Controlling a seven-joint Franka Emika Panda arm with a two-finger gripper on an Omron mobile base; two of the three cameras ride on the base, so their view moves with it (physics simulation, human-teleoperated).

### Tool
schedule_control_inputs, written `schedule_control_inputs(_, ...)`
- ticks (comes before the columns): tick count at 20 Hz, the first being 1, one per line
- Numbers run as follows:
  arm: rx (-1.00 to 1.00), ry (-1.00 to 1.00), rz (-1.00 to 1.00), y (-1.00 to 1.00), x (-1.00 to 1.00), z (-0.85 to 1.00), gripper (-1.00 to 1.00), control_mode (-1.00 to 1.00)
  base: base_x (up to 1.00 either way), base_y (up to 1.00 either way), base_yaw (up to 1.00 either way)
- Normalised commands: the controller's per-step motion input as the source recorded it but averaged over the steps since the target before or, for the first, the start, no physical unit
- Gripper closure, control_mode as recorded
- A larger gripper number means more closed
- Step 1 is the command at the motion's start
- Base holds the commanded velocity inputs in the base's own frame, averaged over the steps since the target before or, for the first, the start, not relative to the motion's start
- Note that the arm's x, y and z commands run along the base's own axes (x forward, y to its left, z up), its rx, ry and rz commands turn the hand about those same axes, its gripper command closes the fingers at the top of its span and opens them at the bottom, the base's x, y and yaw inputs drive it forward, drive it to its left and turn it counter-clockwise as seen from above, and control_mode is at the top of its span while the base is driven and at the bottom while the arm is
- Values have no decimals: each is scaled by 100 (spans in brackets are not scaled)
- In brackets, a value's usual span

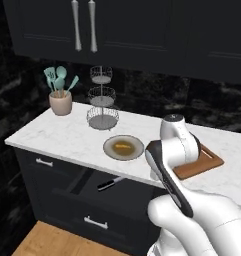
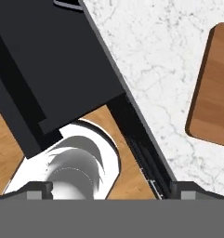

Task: Pick up the knife from the drawer and place it on the cutting board. Then place the meat from the plate to the cutting board.

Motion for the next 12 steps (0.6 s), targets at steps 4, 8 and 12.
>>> schedule_control_inputs(4, 0, 0, 0, 0, 0, 0, -100, 100, 11, -48, 21)
schedule_control_inputs(8, 0, 0, 0, 0, 0, 0, -100, 100, 14, -46, 8)
schedule_control_inputs(12, 7, 9, 4, 0, -2, -9, -100, -100, 0, -5, 1)
